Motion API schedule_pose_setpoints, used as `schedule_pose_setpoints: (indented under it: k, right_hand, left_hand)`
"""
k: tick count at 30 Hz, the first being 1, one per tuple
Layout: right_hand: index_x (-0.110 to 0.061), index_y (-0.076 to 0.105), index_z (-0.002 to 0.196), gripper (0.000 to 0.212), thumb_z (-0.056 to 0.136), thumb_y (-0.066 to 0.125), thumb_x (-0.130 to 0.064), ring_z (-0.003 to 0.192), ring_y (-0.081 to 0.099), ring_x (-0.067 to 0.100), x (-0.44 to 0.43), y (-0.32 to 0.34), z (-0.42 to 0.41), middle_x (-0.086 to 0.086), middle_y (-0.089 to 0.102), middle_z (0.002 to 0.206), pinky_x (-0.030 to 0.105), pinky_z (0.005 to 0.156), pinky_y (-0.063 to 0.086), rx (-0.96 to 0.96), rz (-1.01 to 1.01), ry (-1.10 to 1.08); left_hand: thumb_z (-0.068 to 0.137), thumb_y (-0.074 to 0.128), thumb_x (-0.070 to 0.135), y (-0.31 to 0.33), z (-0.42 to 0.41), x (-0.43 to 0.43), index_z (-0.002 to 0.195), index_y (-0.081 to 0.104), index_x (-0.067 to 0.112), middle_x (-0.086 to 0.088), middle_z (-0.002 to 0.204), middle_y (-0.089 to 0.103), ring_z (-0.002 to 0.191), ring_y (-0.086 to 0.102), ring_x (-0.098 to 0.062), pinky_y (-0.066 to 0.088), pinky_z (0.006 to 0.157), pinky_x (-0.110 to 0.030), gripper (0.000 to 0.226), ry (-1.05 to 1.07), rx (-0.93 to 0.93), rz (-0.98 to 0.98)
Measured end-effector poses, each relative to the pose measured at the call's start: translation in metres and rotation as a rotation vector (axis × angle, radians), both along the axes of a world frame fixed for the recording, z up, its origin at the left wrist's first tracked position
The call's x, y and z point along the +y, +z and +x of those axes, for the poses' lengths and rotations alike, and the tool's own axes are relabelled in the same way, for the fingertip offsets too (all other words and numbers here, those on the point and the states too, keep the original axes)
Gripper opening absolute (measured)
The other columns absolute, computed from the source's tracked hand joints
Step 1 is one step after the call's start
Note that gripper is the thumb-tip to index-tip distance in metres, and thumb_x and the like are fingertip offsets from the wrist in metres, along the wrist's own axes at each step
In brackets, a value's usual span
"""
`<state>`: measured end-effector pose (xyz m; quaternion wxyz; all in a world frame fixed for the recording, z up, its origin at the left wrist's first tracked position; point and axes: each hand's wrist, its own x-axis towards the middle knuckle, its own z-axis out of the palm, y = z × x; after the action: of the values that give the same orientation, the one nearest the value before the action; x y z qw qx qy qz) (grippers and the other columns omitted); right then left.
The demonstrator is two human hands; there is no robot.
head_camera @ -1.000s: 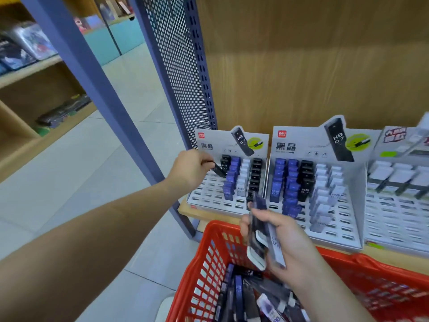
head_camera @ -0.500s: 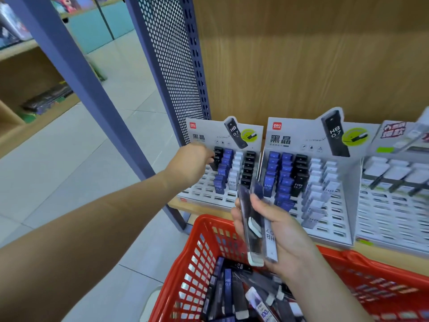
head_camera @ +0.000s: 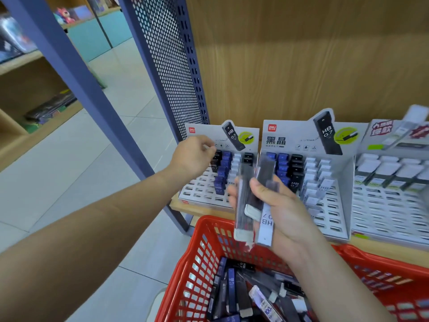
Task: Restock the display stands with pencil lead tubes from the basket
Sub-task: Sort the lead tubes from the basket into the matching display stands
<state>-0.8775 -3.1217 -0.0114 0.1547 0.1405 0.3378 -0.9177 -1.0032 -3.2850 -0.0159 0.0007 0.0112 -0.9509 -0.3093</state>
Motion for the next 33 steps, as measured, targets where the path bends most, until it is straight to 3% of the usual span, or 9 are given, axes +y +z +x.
schedule_pose_setpoints:
  k: [4, 9, 16, 18, 21, 23, 26, 29, 33]
  right_hand:
    - [0.0, 0.054, 0.13, 0.033, 0.097, 0.053, -0.003, 0.081, 0.074, 0.025, 0.01, 0.017, -0.001, 0.025, 0.071, 0.107, 0.032, 0.06, 0.06, 0.037, 0.004, -0.155]
    - [-0.009, 0.058, 0.116, 0.019, 0.1, 0.05, -0.005, 0.072, 0.073, 0.024, 0.02, 0.043, 0.013, 0.021, 0.073, 0.106, 0.038, 0.053, 0.058, 0.09, 0.0, -0.234]
    - [-0.005, 0.055, 0.118, 0.023, 0.096, 0.056, 0.001, 0.085, 0.069, 0.031, 0.037, 0.065, 0.032, 0.019, 0.07, 0.102, 0.039, 0.065, 0.059, 0.065, 0.184, -0.269]
    - [-0.003, 0.055, 0.1, 0.007, 0.097, 0.051, 0.002, 0.069, 0.065, 0.028, 0.052, 0.075, 0.038, 0.017, 0.07, 0.083, 0.031, 0.051, 0.055, -0.003, 0.175, -0.253]
    - [-0.007, 0.057, 0.084, 0.024, 0.101, 0.051, -0.023, 0.038, 0.044, 0.014, 0.072, 0.083, 0.057, 0.009, 0.061, 0.058, 0.017, 0.034, 0.034, -0.075, 0.209, -0.122]
    - [-0.009, 0.063, 0.086, 0.034, 0.091, 0.062, -0.043, 0.037, 0.038, 0.009, 0.079, 0.086, 0.071, 0.01, 0.063, 0.069, 0.015, 0.032, 0.028, -0.026, 0.267, 0.042]
    - [-0.009, 0.067, 0.101, 0.036, 0.077, 0.068, -0.036, 0.036, 0.035, 0.004, 0.08, 0.081, 0.088, 0.013, 0.07, 0.081, 0.013, 0.03, 0.027, 0.121, 0.251, 0.208]
    - [-0.009, 0.063, 0.093, 0.028, 0.073, 0.074, -0.025, 0.037, 0.036, 0.005, 0.084, 0.071, 0.097, 0.005, 0.063, 0.066, 0.015, 0.033, 0.026, 0.189, 0.277, 0.109]
    - [-0.009, 0.063, 0.096, 0.027, 0.076, 0.077, -0.021, 0.038, 0.04, 0.011, 0.091, 0.066, 0.1, 0.006, 0.061, 0.058, 0.017, 0.038, 0.031, 0.283, 0.481, 0.04]
  left_hand:
    - [0.096, 0.05, 0.043, 0.053, 0.055, 0.014, 0.105, 0.059, 0.018, -0.008, 0.076, 0.072, 0.065, 0.068, -0.019, 0.057, 0.064, -0.03, 0.028, -0.108, -0.42, 0.397]
    - [0.086, 0.061, 0.039, 0.083, 0.129, 0.041, 0.111, 0.054, 0.021, -0.009, 0.1, 0.072, 0.083, 0.072, -0.032, 0.059, 0.073, -0.034, 0.032, -0.229, -0.64, 0.663]
    - [0.096, 0.055, 0.015, 0.112, 0.172, 0.056, 0.109, 0.063, 0.01, -0.01, 0.089, 0.069, 0.054, 0.068, -0.016, 0.057, 0.056, -0.026, 0.016, -0.141, -0.285, 0.535]
    - [0.095, 0.056, 0.015, 0.119, 0.178, 0.054, 0.105, 0.068, 0.017, -0.009, 0.087, 0.071, 0.058, 0.068, -0.013, 0.056, 0.061, -0.029, 0.015, -0.201, -0.126, 0.372]
    - [0.091, 0.063, 0.018, 0.121, 0.182, 0.048, 0.102, 0.072, 0.03, 0.004, 0.089, 0.073, 0.075, 0.063, -0.005, 0.052, 0.074, -0.026, 0.019, -0.406, 0.275, -0.047]
    - [0.089, 0.065, 0.017, 0.121, 0.182, 0.047, 0.102, 0.075, 0.023, 0.005, 0.098, 0.073, 0.086, 0.063, -0.005, 0.049, 0.083, -0.023, 0.018, -0.516, 0.514, -0.162]
    - [0.084, 0.063, 0.015, 0.119, 0.183, 0.054, 0.103, 0.075, 0.015, 0.003, 0.105, 0.071, 0.091, 0.066, -0.011, 0.051, 0.083, -0.024, 0.022, -0.544, 0.71, -0.209]
    - [0.084, 0.066, 0.007, 0.119, 0.188, 0.067, 0.109, 0.072, 0.015, 0.005, 0.114, 0.068, 0.102, 0.064, -0.011, 0.047, 0.092, -0.022, 0.028, -0.479, 0.647, -0.121]
    - [0.086, 0.059, -0.001, 0.128, 0.192, 0.08, 0.118, 0.067, 0.021, 0.015, 0.111, 0.065, 0.098, 0.065, -0.004, 0.053, 0.086, -0.024, 0.04, -0.212, 0.217, 0.29]
